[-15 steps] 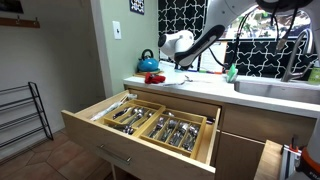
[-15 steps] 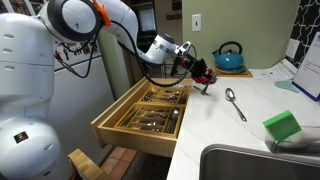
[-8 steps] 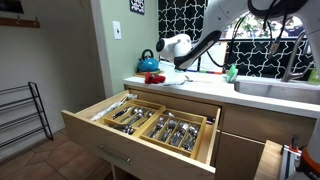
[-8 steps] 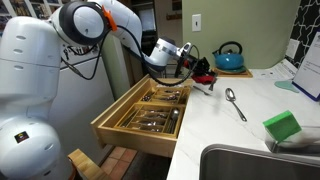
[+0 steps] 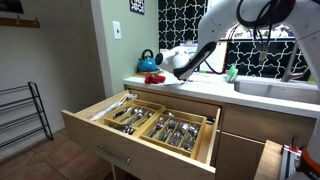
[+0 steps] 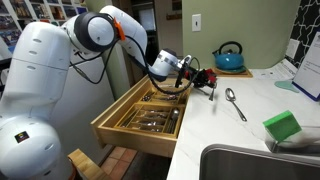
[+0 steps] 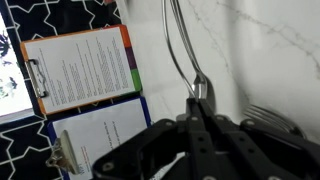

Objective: Remove a fork from the drawer middle compartment and put it on the counter top

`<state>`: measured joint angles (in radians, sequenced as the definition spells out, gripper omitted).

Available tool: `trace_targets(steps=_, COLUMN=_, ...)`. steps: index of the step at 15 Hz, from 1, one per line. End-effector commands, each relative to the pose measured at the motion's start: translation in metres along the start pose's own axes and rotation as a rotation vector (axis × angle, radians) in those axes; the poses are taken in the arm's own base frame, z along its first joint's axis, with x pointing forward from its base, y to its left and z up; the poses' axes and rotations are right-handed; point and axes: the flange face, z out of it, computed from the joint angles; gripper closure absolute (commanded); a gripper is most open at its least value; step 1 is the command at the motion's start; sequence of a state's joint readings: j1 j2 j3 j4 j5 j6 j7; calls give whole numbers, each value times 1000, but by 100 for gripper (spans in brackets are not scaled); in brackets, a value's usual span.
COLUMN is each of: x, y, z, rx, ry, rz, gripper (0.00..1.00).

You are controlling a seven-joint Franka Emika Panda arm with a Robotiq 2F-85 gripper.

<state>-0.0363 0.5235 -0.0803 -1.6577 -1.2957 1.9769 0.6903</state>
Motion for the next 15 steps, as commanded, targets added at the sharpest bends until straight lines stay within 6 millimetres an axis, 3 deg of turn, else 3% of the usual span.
trace_targets(steps=1, x=-3, y=-20, z=14, rx=-42, ry=13, rz=-27, gripper=99)
trace_targets(steps=9, x=-16, y=-33, z=35, rx=-94, ry=62, rz=-44, gripper=99)
trace_targets(steps=15, x=-33, y=-44, z=39, rx=-118, ry=154, rz=-48, gripper=99)
